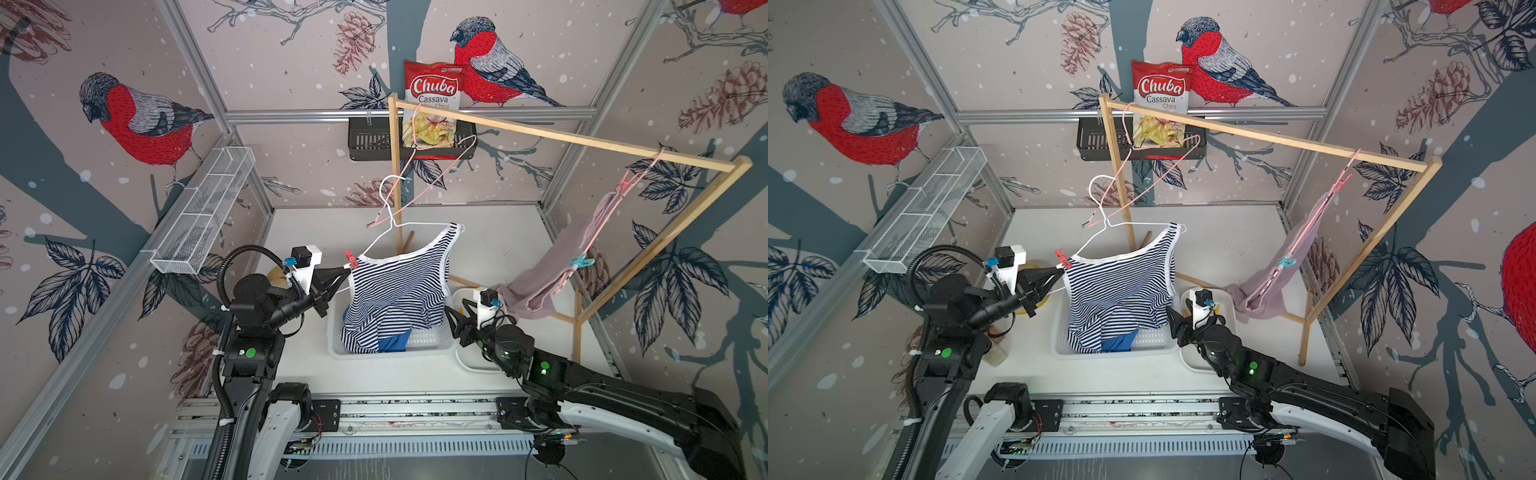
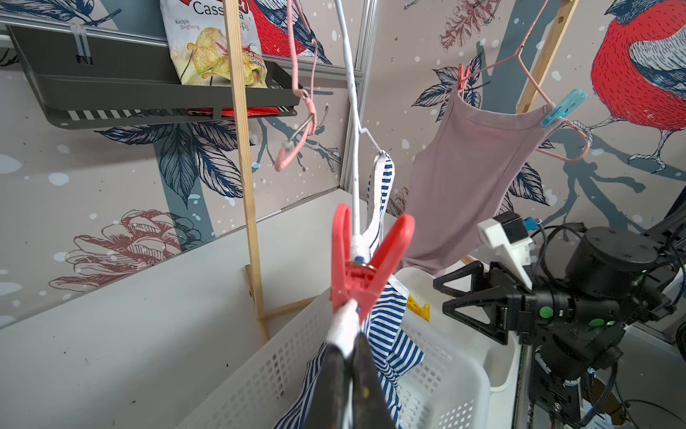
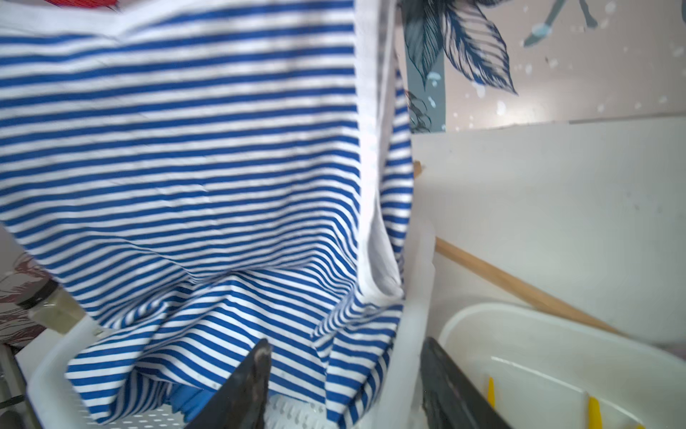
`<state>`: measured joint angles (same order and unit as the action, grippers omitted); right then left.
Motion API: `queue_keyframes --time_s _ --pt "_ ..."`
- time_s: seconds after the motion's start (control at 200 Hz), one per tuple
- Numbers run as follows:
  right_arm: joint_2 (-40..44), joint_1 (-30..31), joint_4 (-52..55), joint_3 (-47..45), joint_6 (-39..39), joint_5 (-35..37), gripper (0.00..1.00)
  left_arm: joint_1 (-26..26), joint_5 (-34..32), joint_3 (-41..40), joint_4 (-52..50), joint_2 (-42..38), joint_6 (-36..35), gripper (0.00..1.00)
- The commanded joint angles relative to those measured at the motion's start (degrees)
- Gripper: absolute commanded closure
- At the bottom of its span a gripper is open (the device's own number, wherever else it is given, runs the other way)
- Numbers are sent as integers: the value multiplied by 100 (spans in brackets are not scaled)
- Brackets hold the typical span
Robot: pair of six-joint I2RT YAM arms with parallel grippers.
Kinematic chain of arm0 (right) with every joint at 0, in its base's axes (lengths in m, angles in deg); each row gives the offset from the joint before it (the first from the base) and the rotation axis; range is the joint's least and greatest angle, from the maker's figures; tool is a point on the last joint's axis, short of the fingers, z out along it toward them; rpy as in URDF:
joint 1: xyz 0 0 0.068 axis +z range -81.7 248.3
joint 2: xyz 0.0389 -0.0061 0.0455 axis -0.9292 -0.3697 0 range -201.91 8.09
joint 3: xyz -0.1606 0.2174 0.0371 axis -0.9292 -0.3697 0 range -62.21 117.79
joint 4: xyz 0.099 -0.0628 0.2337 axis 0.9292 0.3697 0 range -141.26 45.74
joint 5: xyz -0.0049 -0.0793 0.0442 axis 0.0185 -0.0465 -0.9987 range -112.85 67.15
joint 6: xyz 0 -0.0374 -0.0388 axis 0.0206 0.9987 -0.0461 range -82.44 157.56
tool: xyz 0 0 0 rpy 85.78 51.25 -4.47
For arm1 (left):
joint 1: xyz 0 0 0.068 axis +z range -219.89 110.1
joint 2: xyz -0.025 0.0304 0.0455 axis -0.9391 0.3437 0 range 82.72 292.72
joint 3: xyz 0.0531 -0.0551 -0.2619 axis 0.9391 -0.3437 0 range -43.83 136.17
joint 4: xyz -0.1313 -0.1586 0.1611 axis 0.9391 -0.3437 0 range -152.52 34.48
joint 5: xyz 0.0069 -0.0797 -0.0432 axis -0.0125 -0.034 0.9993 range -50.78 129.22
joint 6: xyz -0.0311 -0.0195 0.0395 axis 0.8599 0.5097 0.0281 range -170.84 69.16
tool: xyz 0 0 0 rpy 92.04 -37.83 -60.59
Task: Remove the clothespins securing tank tops to the hanger
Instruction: Place the clothespin in the storage box, then adjust the hanger.
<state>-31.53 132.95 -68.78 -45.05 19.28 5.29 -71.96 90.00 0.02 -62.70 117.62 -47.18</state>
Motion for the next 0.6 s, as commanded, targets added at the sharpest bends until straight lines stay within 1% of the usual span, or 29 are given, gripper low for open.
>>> queue_keyframes --time_s 0.0,0.095,0.165,0.24,0.35,0.47,0.595 --pt "-34 108 -400 408 779 10 35 -4 -35 44 60 -61 -102 100" --pt "-203 161 -319 944 1103 -94 34 -4 -47 54 21 -92 -135 100" --pt "-293 165 -377 1373 1364 -313 33 -2 7 81 -31 -97 -171 100" --pt "-495 163 -366 1952 1516 -395 32 -4 45 106 -55 -97 -210 100" --pt "-1040 158 -47 2984 1663 -538 31 2 -129 150 -85 -127 -296 100" --pt "-1785 168 460 4081 1732 -686 31 -4 -188 145 282 -143 -116 100" --pt "-2299 153 498 4690 1623 -484 31 -12 -299 269 547 41 -52 100"
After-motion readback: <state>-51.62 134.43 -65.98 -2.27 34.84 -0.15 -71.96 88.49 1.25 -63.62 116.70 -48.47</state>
